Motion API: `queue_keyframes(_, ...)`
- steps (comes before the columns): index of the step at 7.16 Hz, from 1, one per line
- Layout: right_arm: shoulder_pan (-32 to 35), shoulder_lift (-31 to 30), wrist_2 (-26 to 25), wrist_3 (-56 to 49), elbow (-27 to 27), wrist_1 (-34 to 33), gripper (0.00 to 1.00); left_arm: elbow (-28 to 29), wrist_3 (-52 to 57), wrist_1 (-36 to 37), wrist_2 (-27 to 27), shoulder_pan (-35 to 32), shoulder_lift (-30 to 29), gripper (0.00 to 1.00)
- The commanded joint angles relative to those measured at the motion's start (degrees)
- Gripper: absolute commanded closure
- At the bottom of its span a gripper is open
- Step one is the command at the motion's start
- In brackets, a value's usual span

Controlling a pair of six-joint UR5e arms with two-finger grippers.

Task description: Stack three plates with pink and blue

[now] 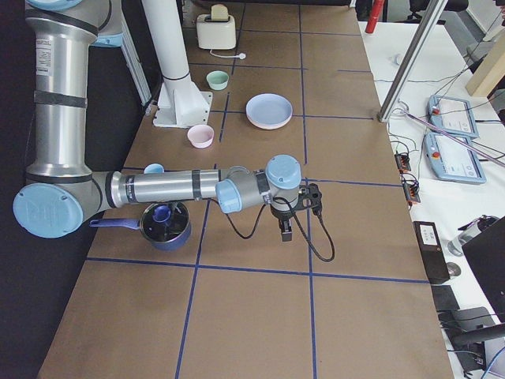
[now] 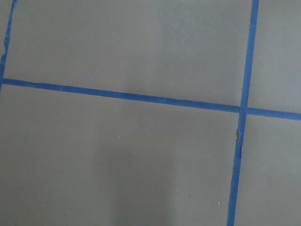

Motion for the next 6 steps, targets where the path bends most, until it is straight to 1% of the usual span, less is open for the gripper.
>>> queue_keyframes(1,1.0,-0.1,0.8,-0.4,-0.2,-3.9,0.00,0.2,-0.1,0.5,-0.1,-1.1,0.0,0.00)
queue_keyframes(2,1.9,-2.3,0.6,-1.0,-0.3,-3.6,0.00,0.3,-0.1,0.5,0.0,-1.1,-0.1,0.00)
queue_keyframes(4,4.7,-2.9,0.7,-7.0,-4.4,-3.2,0.00,0.5,-0.1,0.4,0.1,-1.1,0.0,0.00)
queue_keyframes(6,5.7,-3.1,0.3,-7.0,-4.1,-3.2,0.00,-0.1,-1.0,0.6,0.0,-1.1,0.0,0.00)
